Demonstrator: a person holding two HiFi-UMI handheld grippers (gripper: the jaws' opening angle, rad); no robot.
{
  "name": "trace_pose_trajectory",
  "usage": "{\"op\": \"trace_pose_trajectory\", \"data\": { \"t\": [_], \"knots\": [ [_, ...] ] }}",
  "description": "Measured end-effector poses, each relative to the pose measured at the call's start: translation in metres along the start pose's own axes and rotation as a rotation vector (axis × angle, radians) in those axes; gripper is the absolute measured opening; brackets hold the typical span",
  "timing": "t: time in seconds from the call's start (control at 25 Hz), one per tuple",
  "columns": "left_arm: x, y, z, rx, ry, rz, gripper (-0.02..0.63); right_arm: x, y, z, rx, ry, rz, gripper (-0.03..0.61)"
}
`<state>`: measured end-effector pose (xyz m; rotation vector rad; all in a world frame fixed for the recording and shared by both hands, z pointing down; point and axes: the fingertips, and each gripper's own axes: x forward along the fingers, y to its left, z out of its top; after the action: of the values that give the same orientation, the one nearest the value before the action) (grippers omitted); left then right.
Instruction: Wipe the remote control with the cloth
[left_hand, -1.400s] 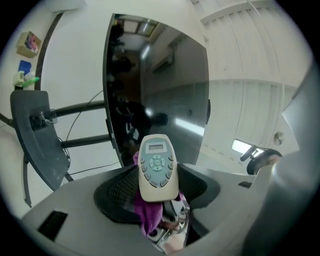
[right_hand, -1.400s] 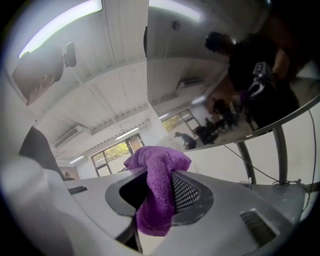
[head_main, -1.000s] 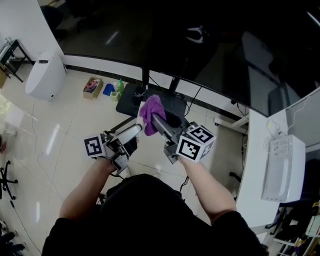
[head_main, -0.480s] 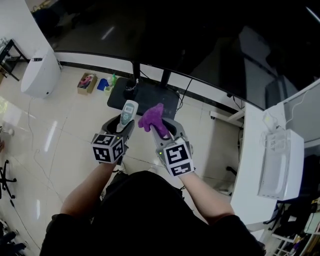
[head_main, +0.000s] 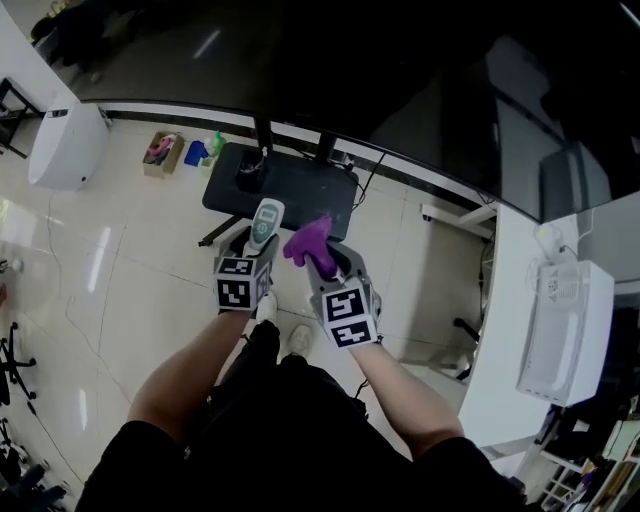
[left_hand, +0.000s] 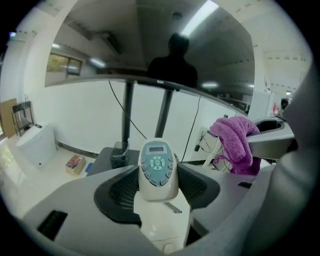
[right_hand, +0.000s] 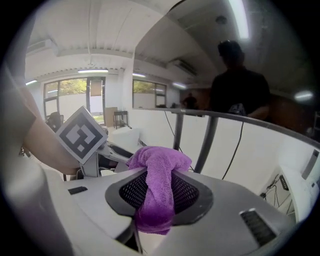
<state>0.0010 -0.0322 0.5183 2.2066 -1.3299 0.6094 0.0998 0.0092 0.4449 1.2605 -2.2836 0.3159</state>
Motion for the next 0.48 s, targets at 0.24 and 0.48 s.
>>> {"op": "trace_pose_trajectory", "data": {
  "t": [0.24,0.48],
  "knots": [
    [0.104,0.016,-0.016,-0.018,0.127,-0.025,0.23,0.053,-0.044,-0.041,0.108,0.092,-0.088,0.133],
    [0.209,0.041,-0.051,0.016,0.213,-0.001,0.232,0.081,-0.067,-0.084,0.169,0.147,-0.126,0.133]
  ]
}}
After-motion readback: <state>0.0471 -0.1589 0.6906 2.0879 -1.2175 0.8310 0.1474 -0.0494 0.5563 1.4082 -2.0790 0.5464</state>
